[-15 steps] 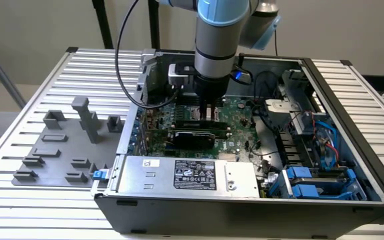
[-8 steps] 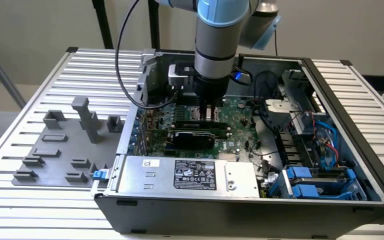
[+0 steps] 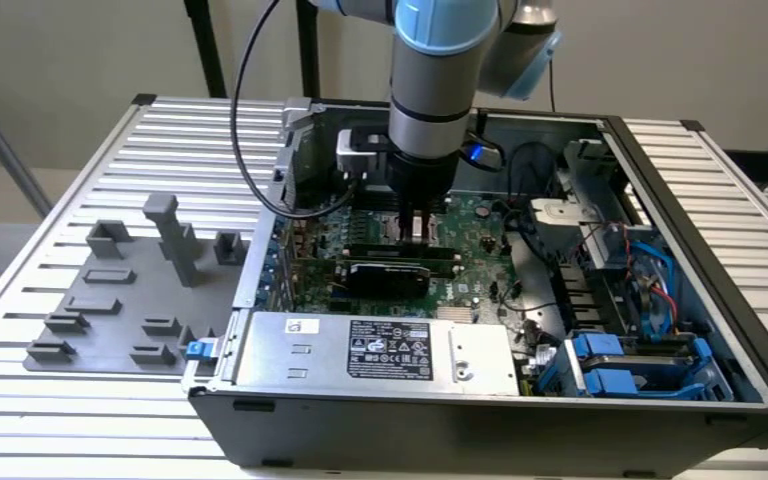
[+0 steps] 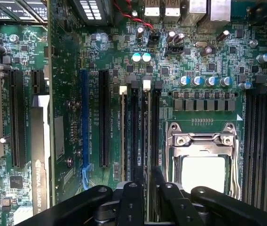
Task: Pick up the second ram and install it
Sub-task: 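Press down the second ram until it locks into place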
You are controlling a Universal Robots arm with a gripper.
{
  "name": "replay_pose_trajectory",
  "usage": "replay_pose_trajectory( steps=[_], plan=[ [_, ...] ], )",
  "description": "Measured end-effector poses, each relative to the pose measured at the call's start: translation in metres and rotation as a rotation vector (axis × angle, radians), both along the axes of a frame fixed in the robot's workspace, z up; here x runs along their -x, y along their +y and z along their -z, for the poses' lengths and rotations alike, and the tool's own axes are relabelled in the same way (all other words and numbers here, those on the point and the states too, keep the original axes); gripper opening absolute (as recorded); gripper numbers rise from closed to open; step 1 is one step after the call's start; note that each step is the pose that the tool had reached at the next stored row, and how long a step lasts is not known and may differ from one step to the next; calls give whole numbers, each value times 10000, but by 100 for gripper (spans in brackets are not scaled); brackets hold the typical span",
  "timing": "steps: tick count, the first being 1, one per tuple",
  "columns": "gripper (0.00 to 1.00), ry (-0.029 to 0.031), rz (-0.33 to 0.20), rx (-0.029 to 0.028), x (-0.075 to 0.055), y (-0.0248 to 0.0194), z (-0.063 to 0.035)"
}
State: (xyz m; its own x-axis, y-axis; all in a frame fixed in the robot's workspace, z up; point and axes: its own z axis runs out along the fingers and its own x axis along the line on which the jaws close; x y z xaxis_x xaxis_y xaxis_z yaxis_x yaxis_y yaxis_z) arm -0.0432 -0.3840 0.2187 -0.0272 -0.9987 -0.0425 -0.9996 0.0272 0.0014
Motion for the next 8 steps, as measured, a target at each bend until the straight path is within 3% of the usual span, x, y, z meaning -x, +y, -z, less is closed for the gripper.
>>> replay_pose_trajectory(
  steps=[8],
  plan=[
    [100,3,0,-1,0,0,-209]
  ],
)
